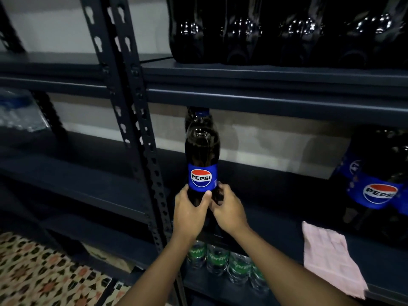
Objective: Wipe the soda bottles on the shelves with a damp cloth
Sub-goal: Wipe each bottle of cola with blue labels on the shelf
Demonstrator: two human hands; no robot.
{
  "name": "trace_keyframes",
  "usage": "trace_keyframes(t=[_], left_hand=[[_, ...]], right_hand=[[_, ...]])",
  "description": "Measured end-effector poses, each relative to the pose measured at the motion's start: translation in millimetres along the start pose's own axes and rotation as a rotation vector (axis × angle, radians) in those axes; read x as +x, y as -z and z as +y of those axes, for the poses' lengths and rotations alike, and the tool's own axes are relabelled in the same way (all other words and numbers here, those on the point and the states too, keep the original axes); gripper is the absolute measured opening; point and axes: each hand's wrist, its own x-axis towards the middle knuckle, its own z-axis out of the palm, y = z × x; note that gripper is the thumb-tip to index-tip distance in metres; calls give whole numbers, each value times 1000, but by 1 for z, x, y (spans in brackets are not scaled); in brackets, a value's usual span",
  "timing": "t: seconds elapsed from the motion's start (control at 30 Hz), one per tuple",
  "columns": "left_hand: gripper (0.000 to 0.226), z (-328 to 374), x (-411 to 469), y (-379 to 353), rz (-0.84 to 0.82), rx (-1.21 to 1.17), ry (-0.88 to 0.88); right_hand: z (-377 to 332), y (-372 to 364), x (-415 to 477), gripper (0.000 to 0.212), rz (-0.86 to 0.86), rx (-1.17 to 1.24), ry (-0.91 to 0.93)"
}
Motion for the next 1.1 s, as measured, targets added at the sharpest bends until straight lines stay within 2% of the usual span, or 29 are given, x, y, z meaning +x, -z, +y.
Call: trace_keyframes(t=[0.27,1.1], left_hand=[[72,1,28,12,83,50,70],[73,0,51,13,-45,178,144]], right_hand=[[-22,-34,24,56,-21,-65,-10],[-35,-45,36,52,18,-153,-56]])
